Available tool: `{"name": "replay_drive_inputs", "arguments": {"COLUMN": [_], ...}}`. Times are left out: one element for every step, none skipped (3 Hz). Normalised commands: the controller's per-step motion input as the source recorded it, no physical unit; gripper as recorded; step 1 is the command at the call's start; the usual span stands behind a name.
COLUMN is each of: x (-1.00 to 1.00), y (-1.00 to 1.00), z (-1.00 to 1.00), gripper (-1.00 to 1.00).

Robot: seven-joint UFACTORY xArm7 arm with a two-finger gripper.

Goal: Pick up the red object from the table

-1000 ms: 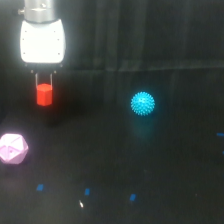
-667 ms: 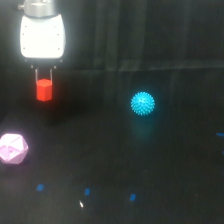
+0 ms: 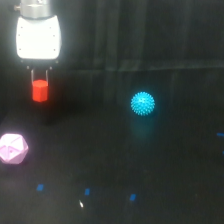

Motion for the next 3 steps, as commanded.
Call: {"name": "replay_drive_inputs", "arguments": {"x": [0.24, 0.47, -0.49], "y": [0.37, 0.35, -0.22], "z": [0.35, -0.16, -0.49], "gripper": [-0.82, -0.80, -1.00]}}
